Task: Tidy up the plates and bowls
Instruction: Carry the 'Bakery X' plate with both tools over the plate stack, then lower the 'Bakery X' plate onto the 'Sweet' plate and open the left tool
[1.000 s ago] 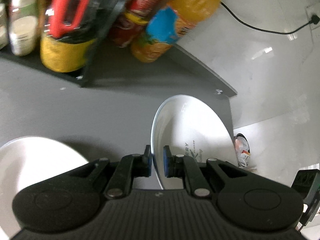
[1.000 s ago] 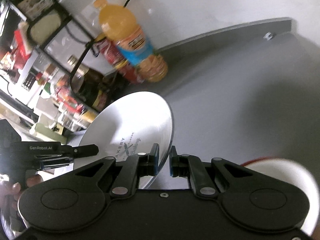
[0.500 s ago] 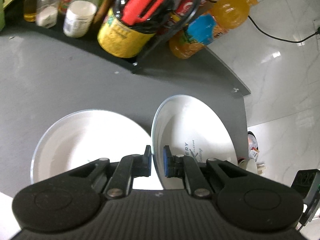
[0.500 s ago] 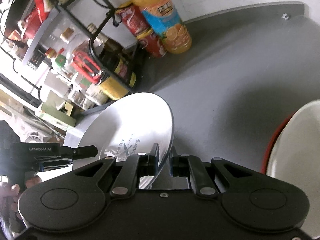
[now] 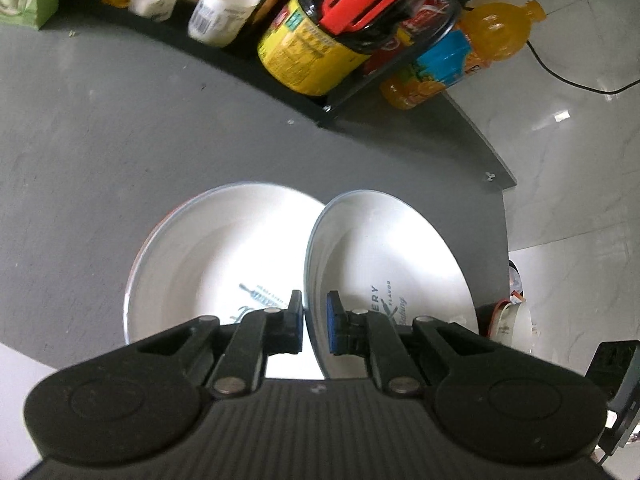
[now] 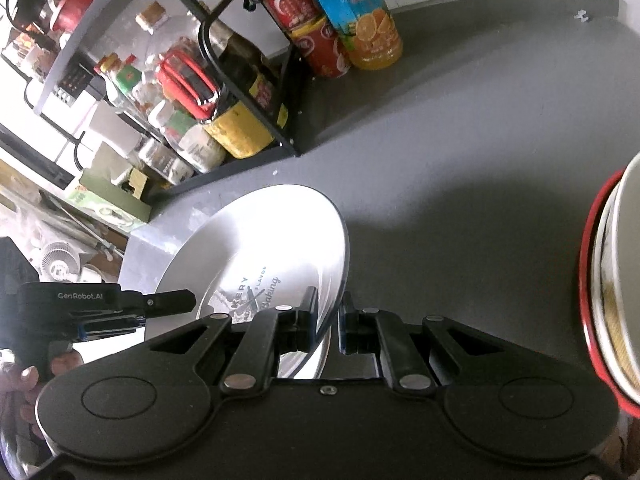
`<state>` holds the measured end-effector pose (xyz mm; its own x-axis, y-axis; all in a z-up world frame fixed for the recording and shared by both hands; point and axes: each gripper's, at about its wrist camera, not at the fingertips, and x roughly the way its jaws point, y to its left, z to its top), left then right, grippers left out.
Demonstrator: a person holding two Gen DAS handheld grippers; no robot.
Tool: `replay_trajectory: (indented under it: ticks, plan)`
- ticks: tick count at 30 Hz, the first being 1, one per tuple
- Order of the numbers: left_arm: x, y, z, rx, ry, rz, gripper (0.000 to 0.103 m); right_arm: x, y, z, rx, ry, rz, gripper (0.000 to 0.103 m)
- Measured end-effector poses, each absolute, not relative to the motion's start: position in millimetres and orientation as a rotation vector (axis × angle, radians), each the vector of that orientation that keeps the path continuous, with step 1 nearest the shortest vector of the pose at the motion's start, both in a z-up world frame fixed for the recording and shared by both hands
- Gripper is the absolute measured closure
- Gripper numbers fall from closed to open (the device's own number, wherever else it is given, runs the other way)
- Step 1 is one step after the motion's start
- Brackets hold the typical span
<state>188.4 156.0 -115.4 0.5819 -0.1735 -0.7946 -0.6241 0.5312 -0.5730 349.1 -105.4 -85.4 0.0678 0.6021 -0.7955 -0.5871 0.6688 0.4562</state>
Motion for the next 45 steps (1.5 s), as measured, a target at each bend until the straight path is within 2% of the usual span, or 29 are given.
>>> replay_trajectory:
  ticks: [14, 34, 45]
  plan:
    - [180.5, 154.5, -147.3, -1.008, 0.992, 0.339, 0.093, 332.7, -100.3, -93.0, -0.062, 1.205, 0.861, 0.093]
    - [172.5, 156.9, -163.0, -0.959, 1.086, 0.454, 0.089, 315.0, -84.4, -114.2, -0.129, 1.236, 0.868, 0.094]
    - [167.7, 159.9, -136.2, -0.886, 1.105, 0.496, 0.088, 306.8, -80.1, -116.1, -0.172, 1.212, 0.856, 0.094]
